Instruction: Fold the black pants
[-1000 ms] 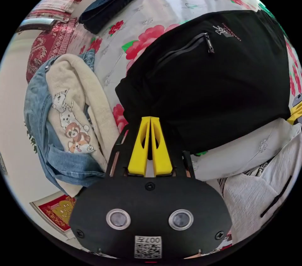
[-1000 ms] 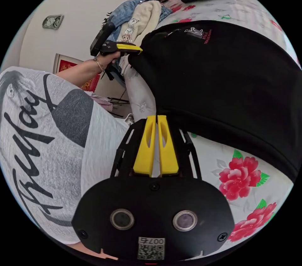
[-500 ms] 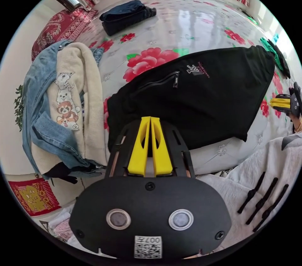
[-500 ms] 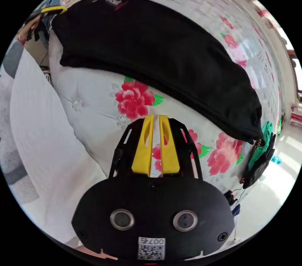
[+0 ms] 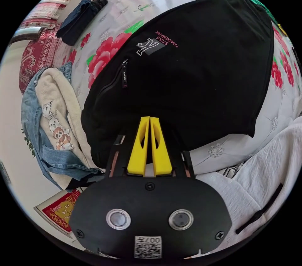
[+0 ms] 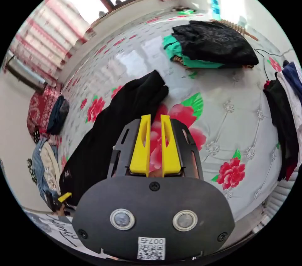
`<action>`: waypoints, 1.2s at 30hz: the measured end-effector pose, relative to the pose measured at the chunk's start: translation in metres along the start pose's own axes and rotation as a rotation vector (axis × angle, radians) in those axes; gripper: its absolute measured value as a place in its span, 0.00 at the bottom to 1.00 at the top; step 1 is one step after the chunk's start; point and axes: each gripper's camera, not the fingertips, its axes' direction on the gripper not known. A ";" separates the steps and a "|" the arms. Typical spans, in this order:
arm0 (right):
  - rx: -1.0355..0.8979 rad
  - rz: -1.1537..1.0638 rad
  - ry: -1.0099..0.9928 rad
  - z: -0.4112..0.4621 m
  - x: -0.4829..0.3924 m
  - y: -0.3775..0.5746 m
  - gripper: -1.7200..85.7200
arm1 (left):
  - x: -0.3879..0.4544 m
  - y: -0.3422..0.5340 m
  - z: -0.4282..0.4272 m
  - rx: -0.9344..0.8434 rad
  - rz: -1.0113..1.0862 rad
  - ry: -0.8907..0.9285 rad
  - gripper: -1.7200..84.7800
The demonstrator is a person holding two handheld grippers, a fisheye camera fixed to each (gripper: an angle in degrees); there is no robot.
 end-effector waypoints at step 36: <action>-0.018 -0.143 -0.036 -0.036 0.149 -0.016 0.02 | -0.034 0.018 0.014 0.013 -0.142 0.087 0.01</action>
